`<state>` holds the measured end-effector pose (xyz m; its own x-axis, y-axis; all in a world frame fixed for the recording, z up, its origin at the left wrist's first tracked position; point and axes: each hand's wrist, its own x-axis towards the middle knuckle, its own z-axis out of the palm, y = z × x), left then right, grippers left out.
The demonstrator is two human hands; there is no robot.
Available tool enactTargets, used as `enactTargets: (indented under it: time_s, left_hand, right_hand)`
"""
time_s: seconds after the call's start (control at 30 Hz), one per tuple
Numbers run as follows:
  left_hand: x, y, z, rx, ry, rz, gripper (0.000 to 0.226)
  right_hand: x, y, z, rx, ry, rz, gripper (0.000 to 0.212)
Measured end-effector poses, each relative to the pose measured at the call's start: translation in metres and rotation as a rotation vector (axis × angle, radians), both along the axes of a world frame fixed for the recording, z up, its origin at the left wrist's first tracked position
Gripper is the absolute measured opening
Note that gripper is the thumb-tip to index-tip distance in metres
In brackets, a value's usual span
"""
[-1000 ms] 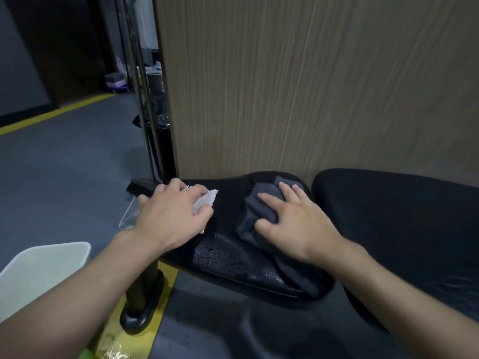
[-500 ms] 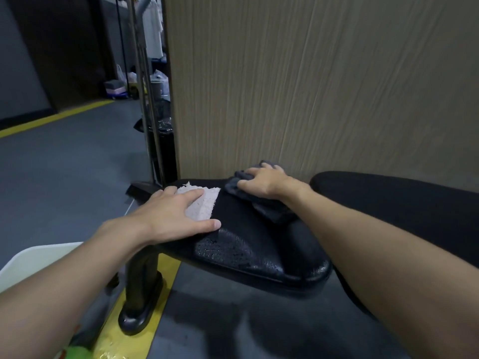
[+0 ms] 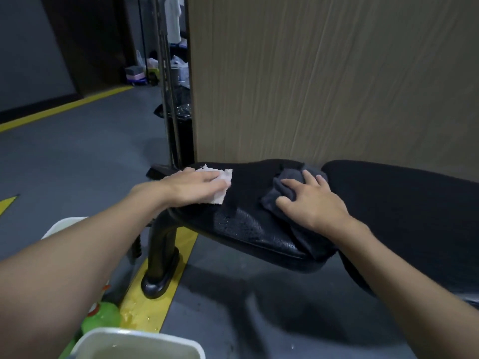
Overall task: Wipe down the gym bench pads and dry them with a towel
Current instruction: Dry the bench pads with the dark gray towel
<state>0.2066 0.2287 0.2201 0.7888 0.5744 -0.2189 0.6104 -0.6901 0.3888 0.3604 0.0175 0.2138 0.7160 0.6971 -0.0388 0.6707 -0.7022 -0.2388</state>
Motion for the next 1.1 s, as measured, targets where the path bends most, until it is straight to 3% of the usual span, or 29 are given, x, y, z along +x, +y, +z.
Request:
enactTargets:
  time_s: [0.1, 0.2, 0.4, 0.6, 0.7, 0.8, 0.9, 1.03, 1.1]
  left_hand:
    - [0.0, 0.002, 0.004, -0.072, -0.038, 0.036, 0.027]
    - [0.001, 0.003, 0.002, -0.059, 0.02, 0.009, 0.055]
    - [0.011, -0.005, 0.009, -0.051, -0.042, 0.007, 0.053]
    - [0.009, -0.005, 0.009, -0.087, -0.075, -0.005, 0.053]
    - [0.009, -0.003, 0.006, -0.037, -0.051, -0.031, 0.06]
    - [0.006, 0.002, -0.002, 0.004, -0.05, -0.11, 0.06]
    - [0.004, 0.002, -0.001, 0.001, -0.022, -0.119, 0.054]
    - [0.009, -0.006, 0.001, 0.095, 0.065, -0.06, 0.085]
    - [0.015, -0.015, -0.001, 0.154, 0.1, 0.006, 0.086]
  right_hand:
    - [-0.043, -0.002, -0.009, 0.002, -0.112, 0.07, 0.062]
    - [-0.085, -0.011, -0.033, 0.115, -0.333, 0.119, 0.063]
    - [-0.119, 0.006, -0.089, 0.358, -0.633, 0.321, 0.039]
    - [-0.125, 0.034, -0.111, 0.148, -0.752, 0.463, 0.049]
    - [-0.114, 0.012, -0.111, 0.172, -0.798, 0.517, 0.045]
    - [-0.1, -0.026, -0.109, 0.307, -0.8, 0.468, 0.039]
    - [-0.085, -0.062, -0.102, 0.44, -0.703, 0.302, 0.055]
    - [-0.084, -0.072, -0.088, 0.53, -0.492, 0.054, 0.064]
    - [-0.089, -0.065, -0.084, 0.519, -0.423, -0.005, 0.064]
